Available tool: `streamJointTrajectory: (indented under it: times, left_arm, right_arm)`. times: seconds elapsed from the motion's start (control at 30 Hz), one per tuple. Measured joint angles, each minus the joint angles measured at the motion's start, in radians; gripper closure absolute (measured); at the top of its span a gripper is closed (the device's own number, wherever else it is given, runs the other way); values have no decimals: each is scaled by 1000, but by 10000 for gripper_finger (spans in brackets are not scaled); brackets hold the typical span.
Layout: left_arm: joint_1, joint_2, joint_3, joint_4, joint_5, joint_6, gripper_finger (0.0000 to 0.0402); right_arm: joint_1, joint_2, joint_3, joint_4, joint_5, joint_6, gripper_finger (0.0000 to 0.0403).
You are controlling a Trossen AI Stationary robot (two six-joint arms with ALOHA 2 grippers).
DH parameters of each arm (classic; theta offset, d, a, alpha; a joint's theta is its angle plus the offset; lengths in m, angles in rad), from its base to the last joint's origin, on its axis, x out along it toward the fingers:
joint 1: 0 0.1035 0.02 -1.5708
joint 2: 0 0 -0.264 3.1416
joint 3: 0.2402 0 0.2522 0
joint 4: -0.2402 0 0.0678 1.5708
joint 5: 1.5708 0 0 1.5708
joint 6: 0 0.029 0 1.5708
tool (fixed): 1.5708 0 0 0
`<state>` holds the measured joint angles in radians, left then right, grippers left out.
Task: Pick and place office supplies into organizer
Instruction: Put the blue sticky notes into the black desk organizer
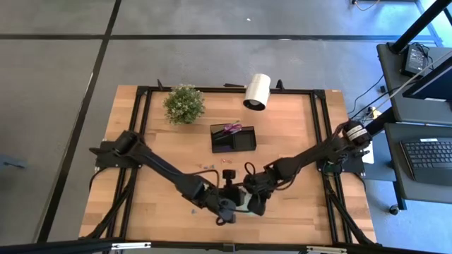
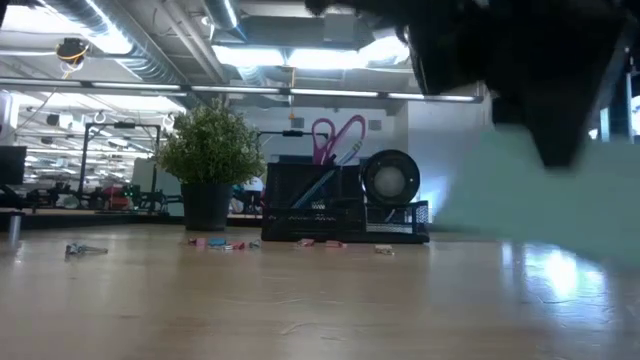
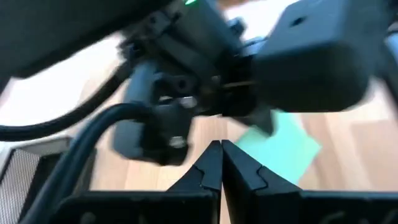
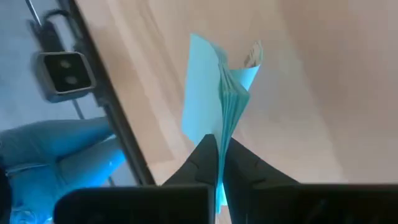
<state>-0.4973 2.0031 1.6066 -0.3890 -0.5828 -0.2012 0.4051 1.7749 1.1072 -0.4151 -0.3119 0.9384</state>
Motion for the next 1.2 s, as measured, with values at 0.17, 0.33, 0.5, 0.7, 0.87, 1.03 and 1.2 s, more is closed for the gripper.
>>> streamJointTrajectory:
  times: [0.17, 0.33, 0.5, 0.7, 0.87, 1.03, 1.2]
  left_arm:
    - [-12, -62, -18, 4, 62, -23, 400]
    - [-33, -102, -43, 15, 118, -58, 400]
    - [-51, -106, -45, 4, 120, -70, 400]
    - [-58, -111, -45, -75, 129, -162, 400]
    - [-58, -111, -45, -166, 126, -253, 400]
    - [-54, -111, -45, -245, 125, -319, 400]
    - [-48, -111, -45, -324, 123, -404, 400]
  right_arm:
    - [-49, -54, 120, -280, 65, -125, 390]
    - [-107, -102, 238, -508, 139, -270, 390]
    - [-180, -112, 344, -668, 224, -456, 390]
    - [-279, -110, 385, -705, 319, -685, 390]
    - [-369, -103, 346, -680, 321, -853, 390]
    - [-438, -103, 308, -622, 322, -974, 389]
    - [-492, -103, 290, -583, 321, -1042, 389]
